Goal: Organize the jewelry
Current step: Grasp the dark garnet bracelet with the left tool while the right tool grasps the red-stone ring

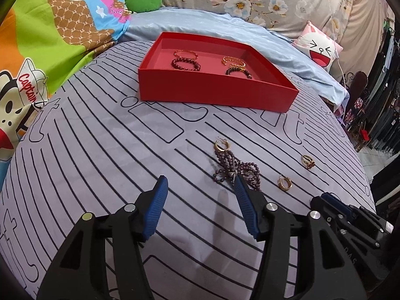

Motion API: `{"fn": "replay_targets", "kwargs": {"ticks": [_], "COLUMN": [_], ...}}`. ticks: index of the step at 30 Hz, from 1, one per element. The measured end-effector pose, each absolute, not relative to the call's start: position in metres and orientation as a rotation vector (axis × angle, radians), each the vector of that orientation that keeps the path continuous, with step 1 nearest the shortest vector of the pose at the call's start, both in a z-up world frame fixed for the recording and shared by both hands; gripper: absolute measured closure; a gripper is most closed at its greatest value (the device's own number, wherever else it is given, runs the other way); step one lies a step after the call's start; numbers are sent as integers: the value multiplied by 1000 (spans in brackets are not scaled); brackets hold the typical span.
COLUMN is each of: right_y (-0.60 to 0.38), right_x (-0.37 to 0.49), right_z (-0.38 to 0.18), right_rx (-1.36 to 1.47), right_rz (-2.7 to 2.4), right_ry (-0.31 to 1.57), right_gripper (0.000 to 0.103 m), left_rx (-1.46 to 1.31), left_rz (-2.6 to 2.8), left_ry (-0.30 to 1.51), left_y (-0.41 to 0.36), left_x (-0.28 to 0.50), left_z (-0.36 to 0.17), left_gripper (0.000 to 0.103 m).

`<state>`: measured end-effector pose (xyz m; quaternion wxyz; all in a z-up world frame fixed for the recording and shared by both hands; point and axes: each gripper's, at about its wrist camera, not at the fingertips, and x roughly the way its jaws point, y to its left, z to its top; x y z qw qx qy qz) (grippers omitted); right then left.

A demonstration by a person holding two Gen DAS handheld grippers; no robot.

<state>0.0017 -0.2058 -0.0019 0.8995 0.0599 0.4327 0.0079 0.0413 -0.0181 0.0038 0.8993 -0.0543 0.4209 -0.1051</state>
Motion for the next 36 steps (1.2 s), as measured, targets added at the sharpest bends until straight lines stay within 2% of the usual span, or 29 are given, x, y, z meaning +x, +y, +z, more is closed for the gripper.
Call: {"fn": "replay_targets", "kwargs": {"ticks": [12, 15, 18, 21, 25, 36], "right_y": [-206, -205, -204, -204, -204, -214], "right_x": [1, 1, 1, 1, 2, 26], "right_z": [-2, -2, -2, -2, -2, 0], "right_rx": [126, 124, 122, 123, 129, 184], "right_rz": [26, 30, 32, 32, 31, -3], "right_ry": [893, 893, 893, 893, 892, 878], "right_gripper": [80, 78, 76, 76, 76, 75], "left_rx": [-98, -97, -90, -87, -91, -138], "left_rz": [-234, -244, -252, -252, -244, -208], "left_ry": [881, 879, 875, 873, 869, 867], "left_y": [-38, -40, -41, -40, -35, -6], "left_x": [58, 61, 62, 62, 59, 56], "left_z": [-4, -5, -5, -5, -5, -8], "left_gripper": [51, 57, 71, 74, 87, 91]}}
